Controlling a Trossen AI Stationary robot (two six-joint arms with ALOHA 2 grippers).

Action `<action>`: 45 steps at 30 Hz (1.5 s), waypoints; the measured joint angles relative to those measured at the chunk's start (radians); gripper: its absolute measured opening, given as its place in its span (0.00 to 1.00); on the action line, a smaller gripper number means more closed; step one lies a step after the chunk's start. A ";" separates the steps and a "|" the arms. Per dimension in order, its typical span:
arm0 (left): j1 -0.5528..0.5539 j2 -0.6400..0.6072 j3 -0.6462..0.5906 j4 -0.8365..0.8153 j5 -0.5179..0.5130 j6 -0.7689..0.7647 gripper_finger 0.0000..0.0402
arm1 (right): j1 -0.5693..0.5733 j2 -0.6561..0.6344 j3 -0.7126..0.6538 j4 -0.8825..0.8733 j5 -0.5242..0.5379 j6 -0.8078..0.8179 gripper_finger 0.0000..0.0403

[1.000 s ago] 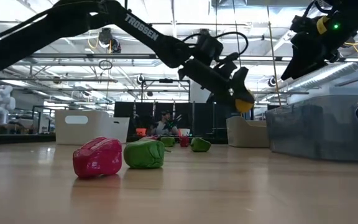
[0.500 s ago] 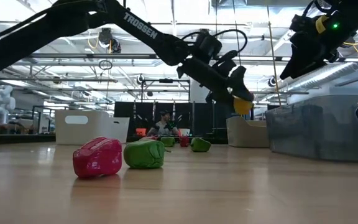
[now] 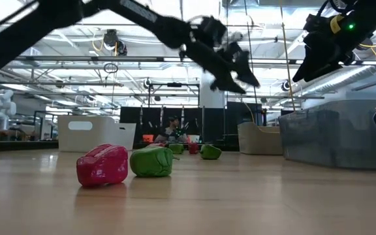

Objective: Sort produce into baskets
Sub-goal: Put the green bell pepper into the white bin

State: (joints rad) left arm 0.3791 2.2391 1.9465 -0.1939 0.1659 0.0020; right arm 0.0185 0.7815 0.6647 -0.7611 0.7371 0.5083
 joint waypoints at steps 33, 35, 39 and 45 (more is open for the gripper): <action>-0.085 -0.510 -0.749 -0.138 -0.227 0.114 0.84 | 0.007 0.238 -0.094 0.688 -0.168 -0.512 0.78; -0.075 -0.485 -0.792 -0.056 -0.223 0.152 0.84 | 0.006 0.237 -0.094 0.681 -0.167 -0.520 0.78; -0.032 -0.429 -0.799 0.011 -0.185 0.129 0.84 | 0.002 0.237 -0.094 0.681 -0.168 -0.523 0.78; 0.014 -0.348 -0.800 0.026 -0.064 0.110 0.84 | -0.006 0.236 -0.094 0.680 -0.223 -0.539 0.78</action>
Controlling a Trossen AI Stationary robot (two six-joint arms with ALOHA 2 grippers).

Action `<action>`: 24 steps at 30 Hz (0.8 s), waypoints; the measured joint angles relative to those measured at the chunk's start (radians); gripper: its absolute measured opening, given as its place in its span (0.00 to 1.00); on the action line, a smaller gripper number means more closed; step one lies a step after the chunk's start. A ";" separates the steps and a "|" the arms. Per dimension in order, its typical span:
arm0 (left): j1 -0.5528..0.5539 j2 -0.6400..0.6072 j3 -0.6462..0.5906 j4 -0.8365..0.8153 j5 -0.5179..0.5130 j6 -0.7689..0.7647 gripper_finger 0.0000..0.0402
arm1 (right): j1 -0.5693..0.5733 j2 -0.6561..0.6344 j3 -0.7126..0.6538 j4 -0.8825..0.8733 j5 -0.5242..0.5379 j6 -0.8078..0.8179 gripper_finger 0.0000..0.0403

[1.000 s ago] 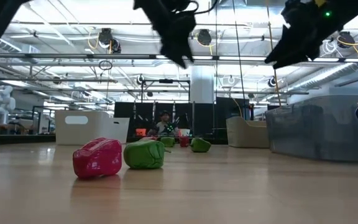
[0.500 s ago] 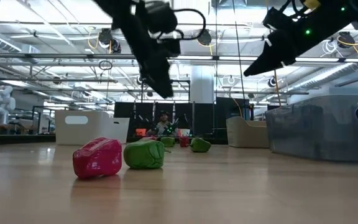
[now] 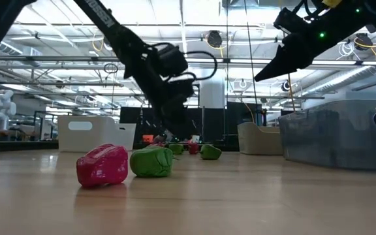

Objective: Sort produce into baskets
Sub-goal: Put the green bell pepper into the white bin

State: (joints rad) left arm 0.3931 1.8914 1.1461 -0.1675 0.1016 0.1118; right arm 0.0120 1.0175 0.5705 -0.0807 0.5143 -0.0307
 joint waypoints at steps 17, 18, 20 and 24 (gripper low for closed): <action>0.023 0.030 0.000 -0.056 0.002 0.042 0.84 | 0.000 0.000 0.000 0.001 -0.023 0.006 0.78; 0.023 0.030 0.000 -0.053 0.002 0.051 0.84 | 0.000 0.000 0.000 0.001 -0.023 0.009 0.78; 0.019 0.030 0.000 -0.054 0.002 0.052 0.84 | 0.000 0.000 0.000 0.001 -0.023 0.016 0.78; 0.016 0.030 0.000 -0.061 0.004 0.052 0.84 | 0.000 0.000 0.000 0.000 -0.023 0.026 0.78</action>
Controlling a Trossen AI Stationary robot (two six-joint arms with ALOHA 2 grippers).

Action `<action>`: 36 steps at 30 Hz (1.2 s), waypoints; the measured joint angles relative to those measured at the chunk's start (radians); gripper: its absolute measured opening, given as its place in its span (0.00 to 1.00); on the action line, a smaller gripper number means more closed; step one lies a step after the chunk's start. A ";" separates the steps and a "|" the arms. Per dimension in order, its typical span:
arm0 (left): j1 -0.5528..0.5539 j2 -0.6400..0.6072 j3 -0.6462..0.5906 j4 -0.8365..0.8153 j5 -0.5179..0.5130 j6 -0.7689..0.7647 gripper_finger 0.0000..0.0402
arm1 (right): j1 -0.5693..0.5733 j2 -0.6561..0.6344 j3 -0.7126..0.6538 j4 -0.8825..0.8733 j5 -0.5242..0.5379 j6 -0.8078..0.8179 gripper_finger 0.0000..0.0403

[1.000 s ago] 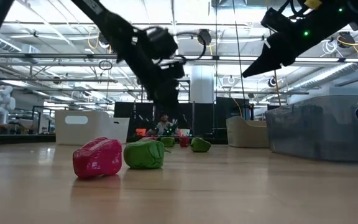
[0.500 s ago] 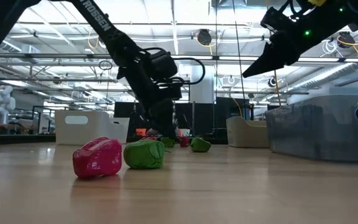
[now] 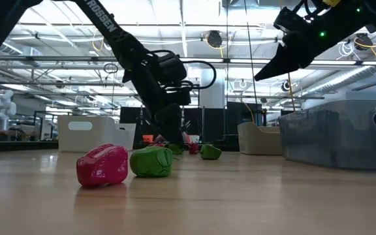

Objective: Sort produce into baskets
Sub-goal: Put the green bell pepper into the white bin

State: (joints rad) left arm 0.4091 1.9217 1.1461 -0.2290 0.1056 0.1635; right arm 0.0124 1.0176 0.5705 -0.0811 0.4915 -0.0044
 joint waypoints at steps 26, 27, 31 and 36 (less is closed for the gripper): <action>-0.011 0.033 -0.002 -0.009 0.014 0.000 0.54 | 0.000 0.000 0.000 -0.005 0.000 -0.008 0.78; -0.010 0.033 -0.002 -0.006 0.013 0.000 0.52 | 0.000 0.000 0.000 -0.004 0.001 -0.007 0.78; -0.011 0.028 -0.002 -0.008 0.010 -0.001 0.45 | 0.000 0.000 0.000 -0.003 0.001 -0.002 0.78; -0.011 0.027 -0.002 -0.005 0.009 -0.001 0.37 | 0.000 0.000 0.000 -0.003 0.001 0.006 0.78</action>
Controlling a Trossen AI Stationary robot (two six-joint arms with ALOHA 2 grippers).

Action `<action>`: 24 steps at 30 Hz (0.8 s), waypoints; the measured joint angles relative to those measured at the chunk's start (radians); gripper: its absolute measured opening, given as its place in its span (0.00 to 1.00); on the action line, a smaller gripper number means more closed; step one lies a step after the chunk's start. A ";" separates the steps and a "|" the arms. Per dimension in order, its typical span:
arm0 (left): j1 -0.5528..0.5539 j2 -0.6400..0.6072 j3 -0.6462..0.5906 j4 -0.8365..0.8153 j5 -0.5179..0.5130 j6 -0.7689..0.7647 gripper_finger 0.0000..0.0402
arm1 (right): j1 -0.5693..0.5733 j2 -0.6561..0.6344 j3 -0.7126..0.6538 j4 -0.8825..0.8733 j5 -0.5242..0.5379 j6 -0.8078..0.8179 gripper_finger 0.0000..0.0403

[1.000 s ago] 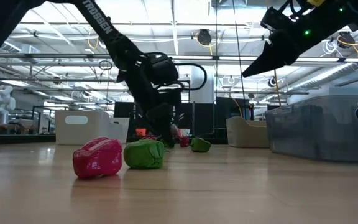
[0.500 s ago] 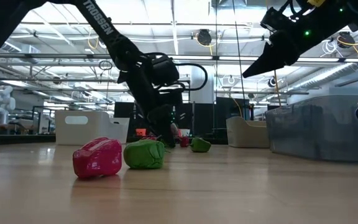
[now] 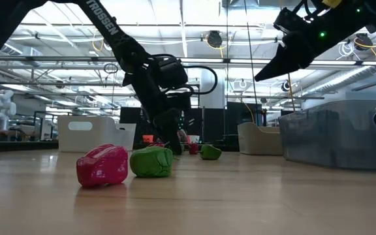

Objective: Sort produce into baskets
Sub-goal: Put the green bell pepper into the white bin

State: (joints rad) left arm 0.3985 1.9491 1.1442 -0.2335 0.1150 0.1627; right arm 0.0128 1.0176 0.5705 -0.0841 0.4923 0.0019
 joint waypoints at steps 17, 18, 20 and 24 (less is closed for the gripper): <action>0.000 -0.220 0.000 -0.186 -0.046 0.001 0.29 | 0.000 0.000 0.000 0.006 0.000 0.024 0.78; 0.001 -0.255 0.000 -0.222 -0.075 0.001 0.29 | 0.000 0.000 0.000 0.006 0.000 0.024 0.78; 0.001 -0.319 0.000 -0.298 -0.158 0.000 0.29 | 0.000 0.000 0.000 0.006 0.000 0.024 0.78; 0.001 -0.433 0.000 -0.453 -0.315 -0.067 0.29 | 0.000 0.000 0.000 0.004 0.000 0.024 0.78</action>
State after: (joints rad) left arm 0.3996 1.5160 1.1446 -0.6861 -0.2003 0.0955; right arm 0.0128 1.0180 0.5705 -0.0804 0.4919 0.0257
